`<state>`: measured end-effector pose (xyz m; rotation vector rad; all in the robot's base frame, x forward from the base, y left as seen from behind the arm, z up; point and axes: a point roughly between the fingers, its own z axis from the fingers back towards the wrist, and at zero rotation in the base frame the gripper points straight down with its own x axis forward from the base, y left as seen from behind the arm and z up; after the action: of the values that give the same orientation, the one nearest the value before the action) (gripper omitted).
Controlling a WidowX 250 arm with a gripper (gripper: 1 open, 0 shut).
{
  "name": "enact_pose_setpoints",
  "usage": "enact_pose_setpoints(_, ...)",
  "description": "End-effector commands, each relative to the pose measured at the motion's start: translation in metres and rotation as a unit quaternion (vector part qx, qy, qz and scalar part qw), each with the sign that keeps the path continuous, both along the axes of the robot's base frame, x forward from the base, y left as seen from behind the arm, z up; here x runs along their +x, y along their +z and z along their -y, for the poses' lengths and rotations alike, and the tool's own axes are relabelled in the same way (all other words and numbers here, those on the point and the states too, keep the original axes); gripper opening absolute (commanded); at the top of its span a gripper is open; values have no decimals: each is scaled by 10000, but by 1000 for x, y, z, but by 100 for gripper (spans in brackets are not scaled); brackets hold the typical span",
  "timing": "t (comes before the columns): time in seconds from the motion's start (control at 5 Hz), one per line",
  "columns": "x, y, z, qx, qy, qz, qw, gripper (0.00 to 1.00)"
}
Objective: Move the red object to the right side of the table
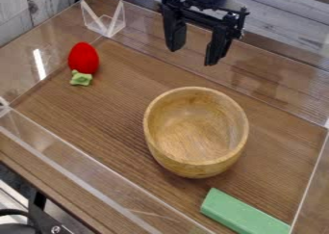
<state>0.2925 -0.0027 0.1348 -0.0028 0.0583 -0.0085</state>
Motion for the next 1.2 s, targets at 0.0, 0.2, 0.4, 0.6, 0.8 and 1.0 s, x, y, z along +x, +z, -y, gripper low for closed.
enact_pose_setpoints(0.0, 3, -8, -6, 0, -250, -148, 9996, 100)
enact_pose_setpoints(0.2, 0, -16, -31, 9, 9, -119, 9999, 100)
enact_pose_setpoints(0.4, -1, -14, -68, 68, 611, 0, 9981, 100)
enact_pose_setpoints(0.6, -1, -11, -91, 128, 1147, 104, 9933, 100)
enact_pose_setpoints(0.8, 1, -18, -91, 169, 1552, 24, 9877, 100)
enact_pose_setpoints(1.0, -2, -27, -87, 226, 1458, -47, 9890, 100)
